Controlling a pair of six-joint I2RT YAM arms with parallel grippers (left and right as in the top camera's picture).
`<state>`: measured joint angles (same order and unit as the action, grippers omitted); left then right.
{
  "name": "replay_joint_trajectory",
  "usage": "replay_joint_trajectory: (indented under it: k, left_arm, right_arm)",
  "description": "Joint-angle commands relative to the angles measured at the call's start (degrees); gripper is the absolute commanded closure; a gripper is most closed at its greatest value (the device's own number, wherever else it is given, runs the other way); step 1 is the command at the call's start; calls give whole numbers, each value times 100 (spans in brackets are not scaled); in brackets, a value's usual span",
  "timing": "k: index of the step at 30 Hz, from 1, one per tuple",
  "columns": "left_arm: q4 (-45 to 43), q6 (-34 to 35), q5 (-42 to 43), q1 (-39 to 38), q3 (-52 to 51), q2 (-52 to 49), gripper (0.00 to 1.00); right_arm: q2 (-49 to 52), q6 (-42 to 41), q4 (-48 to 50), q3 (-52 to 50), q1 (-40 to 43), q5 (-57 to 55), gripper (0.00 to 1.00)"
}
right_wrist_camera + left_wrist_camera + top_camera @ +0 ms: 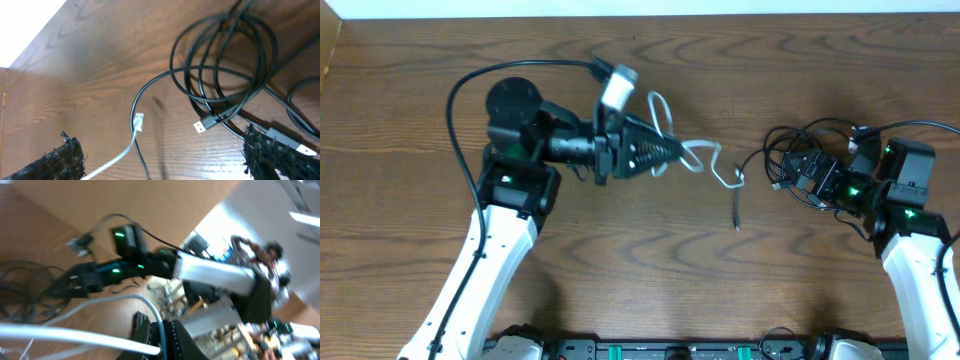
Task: Untangle cables
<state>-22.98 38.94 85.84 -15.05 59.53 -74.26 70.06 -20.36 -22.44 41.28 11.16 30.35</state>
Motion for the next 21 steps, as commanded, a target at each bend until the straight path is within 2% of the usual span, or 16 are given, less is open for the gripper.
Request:
replay_joint_trajectory:
  k: [1, 4, 7, 9, 12, 13, 15, 16, 17, 21]
  left_arm:
    - [-31, -518, 404, -151, 52, -98, 89]
    - [-166, -278, 387, -181, 61, -66, 91]
    - [-813, 85, 391, -181, 61, -42, 92]
    - [-1169, 291, 387, -181, 61, -42, 91]
    - [-1224, 448, 369, -181, 59, -42, 92]
    - [-1224, 457, 372, -181, 59, -42, 92]
    - [-1224, 492, 374, -181, 59, -42, 92]
    - [-1222, 492, 376, -181, 59, -42, 92]
    - [-1222, 490, 378, -181, 59, -42, 92]
    - [-1217, 457, 415, -175, 59, -63, 92]
  right_arm:
    - [262, -212, -109, 24, -125, 50, 1]
    - [470, -402, -136, 24, -328, 638, 1]
    - [741, -990, -111, 24, -721, 1451, 1]
    - [942, -1613, -114, 24, -1097, 1589, 1]
    - [1241, -2511, 223, 24, -1600, 1550, 3]
    - [1338, -2752, 428, 24, -1735, 1543, 10]
    - [1469, -2922, 844, 24, -1880, 1547, 34]
    - [1515, -3010, 1054, 24, -1943, 1596, 80]
    - [1512, -3080, 1215, 24, -1976, 1746, 99]
    - [1296, -2855, 1456, 31, -1982, 1945, 99]
